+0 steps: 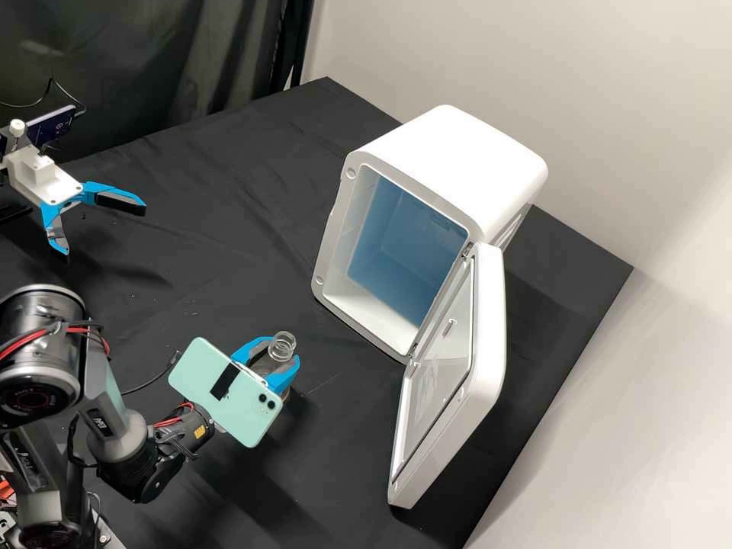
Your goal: Place the flask in the incubator
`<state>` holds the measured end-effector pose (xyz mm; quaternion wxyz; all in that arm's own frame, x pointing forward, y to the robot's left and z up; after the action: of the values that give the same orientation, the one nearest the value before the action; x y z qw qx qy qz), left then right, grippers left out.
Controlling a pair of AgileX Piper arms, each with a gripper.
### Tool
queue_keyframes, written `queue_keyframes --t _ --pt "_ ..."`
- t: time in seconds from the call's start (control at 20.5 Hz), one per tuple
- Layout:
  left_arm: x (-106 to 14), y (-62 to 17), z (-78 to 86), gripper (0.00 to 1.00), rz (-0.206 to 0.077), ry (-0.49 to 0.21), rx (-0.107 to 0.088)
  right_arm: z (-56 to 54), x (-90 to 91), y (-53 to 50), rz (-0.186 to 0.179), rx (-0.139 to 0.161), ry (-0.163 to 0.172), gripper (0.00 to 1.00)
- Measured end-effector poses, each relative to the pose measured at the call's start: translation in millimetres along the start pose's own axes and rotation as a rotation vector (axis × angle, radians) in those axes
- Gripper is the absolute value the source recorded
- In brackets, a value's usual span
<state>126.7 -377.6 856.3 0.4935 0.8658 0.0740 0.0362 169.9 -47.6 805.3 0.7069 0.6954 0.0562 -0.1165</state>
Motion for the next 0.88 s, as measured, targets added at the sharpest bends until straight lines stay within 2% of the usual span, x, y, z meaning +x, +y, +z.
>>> queue_keyframes --t 0.44,0.58,0.63,0.68,0.88 --pt "0.0 0.0 0.0 1.0 0.0 0.0 0.0 -0.5 -0.8 1.1 0.006 0.0 0.002 0.0" --pt "0.0 0.0 0.0 1.0 0.0 0.0 0.0 0.1 -2.4 2.9 0.015 0.011 0.0 0.0" --pt "0.0 0.0 0.0 1.0 0.0 0.0 0.0 -0.1 -4.2 5.0 0.025 0.018 -0.005 0.0" --pt "0.0 0.0 0.0 1.0 0.0 0.0 0.0 -1.7 -7.4 9.8 0.059 0.028 -0.004 0.0" --pt "0.0 0.0 0.0 1.0 0.0 0.0 0.0 -8.9 -13.8 20.0 0.138 0.038 0.011 0.0"
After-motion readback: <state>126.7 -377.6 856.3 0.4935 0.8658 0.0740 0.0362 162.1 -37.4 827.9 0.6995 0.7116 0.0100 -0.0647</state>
